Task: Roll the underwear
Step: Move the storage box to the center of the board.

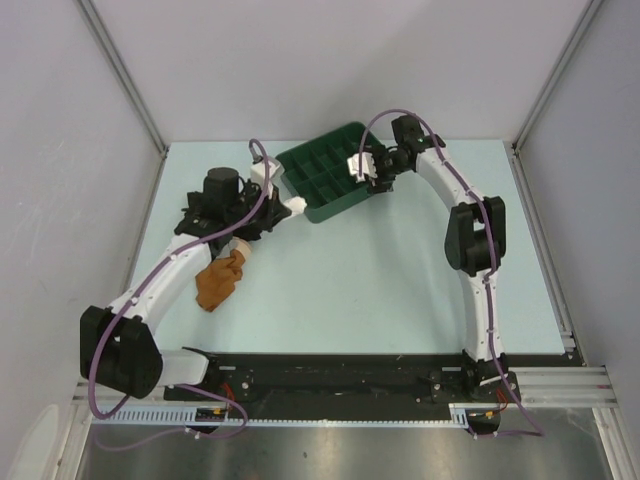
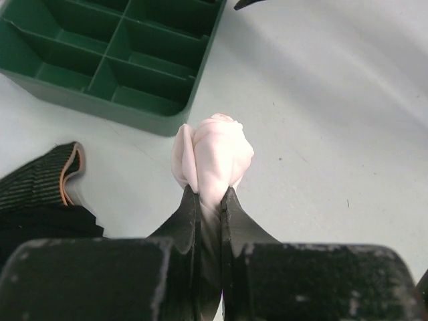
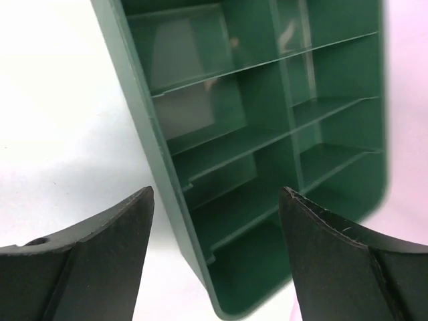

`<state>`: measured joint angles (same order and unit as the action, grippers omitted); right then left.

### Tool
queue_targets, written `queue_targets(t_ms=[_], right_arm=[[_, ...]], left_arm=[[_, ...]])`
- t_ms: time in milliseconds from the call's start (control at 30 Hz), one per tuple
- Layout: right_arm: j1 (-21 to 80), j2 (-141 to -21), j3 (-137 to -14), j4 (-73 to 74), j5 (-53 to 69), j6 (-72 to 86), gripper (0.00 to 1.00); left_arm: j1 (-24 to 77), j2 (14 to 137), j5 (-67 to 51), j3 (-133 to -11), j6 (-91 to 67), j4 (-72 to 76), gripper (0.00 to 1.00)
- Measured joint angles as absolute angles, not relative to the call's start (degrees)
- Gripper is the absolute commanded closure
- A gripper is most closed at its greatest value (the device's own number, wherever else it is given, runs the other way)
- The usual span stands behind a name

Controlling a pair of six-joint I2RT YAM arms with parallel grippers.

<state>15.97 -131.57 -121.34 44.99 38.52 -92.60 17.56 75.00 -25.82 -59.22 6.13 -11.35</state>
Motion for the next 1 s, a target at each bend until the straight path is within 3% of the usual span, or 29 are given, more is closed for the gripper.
queue_targets(t_ms=[233, 533, 833, 1000], right_arm=[[17.02, -138.12, -125.67, 47.09, 33.8, -91.88, 0.33], [16.69, -139.24, -125.93, 49.56, 30.79, -91.64, 0.7], [16.71, -138.3, -124.86, 50.68, 30.85, -92.01, 0.86], [16.67, -137.36, -123.59, 52.64, 31.55, -91.55, 0.87]], left_arm=[[17.21, 73.95, -27.38, -55.51, 4.64, -10.59, 0.99], [17.21, 73.69, -28.75, -54.96, 3.92, -8.97, 1.0], [17.21, 73.69, -29.39, -53.93, 3.86, -8.19, 1.0], [17.21, 73.69, -30.5, -53.91, 3.99, -8.23, 1.0]])
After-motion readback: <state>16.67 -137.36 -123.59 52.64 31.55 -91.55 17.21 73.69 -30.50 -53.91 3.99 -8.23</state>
